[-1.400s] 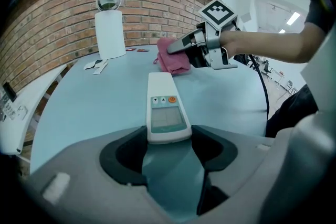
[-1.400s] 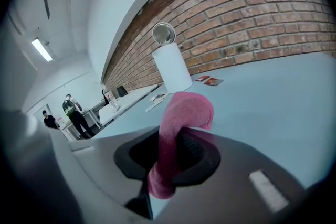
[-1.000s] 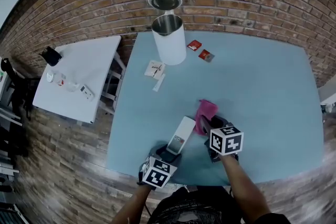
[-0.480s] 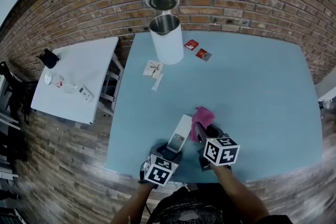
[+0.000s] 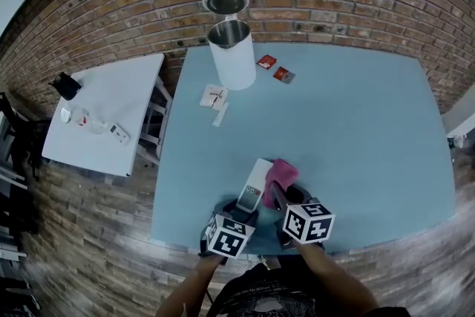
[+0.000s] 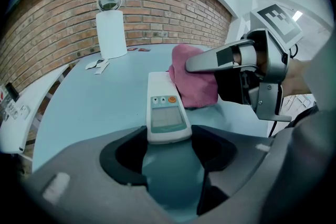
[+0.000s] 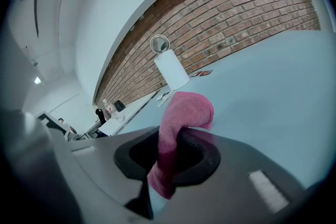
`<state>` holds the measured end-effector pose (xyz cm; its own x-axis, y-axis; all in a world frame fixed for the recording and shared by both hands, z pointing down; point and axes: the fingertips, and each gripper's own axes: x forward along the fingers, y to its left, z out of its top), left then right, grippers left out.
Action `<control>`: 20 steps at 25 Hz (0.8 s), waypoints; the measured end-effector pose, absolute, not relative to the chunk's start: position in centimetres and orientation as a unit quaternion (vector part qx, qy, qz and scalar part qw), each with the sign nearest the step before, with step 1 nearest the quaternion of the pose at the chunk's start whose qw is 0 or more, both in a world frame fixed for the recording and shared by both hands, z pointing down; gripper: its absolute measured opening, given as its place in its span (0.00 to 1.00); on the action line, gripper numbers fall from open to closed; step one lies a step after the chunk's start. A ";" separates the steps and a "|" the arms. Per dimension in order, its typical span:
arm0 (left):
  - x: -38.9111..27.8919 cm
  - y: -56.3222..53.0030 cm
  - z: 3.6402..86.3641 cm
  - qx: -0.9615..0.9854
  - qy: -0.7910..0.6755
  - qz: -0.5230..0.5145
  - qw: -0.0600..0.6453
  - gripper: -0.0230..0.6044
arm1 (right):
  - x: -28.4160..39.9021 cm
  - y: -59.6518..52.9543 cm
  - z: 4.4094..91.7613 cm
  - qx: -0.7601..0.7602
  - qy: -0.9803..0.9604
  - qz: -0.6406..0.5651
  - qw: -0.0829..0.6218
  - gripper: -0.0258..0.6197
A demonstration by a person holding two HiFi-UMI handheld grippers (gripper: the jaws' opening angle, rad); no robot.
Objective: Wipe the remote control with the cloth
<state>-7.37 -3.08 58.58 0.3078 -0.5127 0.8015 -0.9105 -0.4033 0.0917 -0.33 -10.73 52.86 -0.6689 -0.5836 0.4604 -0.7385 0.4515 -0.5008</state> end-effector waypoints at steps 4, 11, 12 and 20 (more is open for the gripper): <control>-7.5 -3.2 58.6 0.756 -0.474 0.355 0.280 0.44 | -0.4 -9.8 52.9 0.392 -0.843 0.354 0.105 0.14; -7.4 -3.1 58.6 0.751 -0.477 0.357 0.283 0.44 | -1.1 -8.0 52.8 0.377 -0.845 0.364 0.105 0.14; -7.4 -3.1 58.7 0.752 -0.476 0.357 0.283 0.44 | -1.1 -8.0 52.8 0.374 -0.846 0.364 0.106 0.14; -7.4 -3.0 58.6 0.769 -0.451 0.360 0.273 0.44 | 2.1 -12.6 51.3 0.376 -0.861 0.292 0.179 0.14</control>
<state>-7.37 -3.04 58.56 0.3330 -0.4977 0.8009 -0.8915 -0.4428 0.0956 2.10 -12.58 51.34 -0.6530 -0.5434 0.5276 -0.7522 0.5463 -0.3685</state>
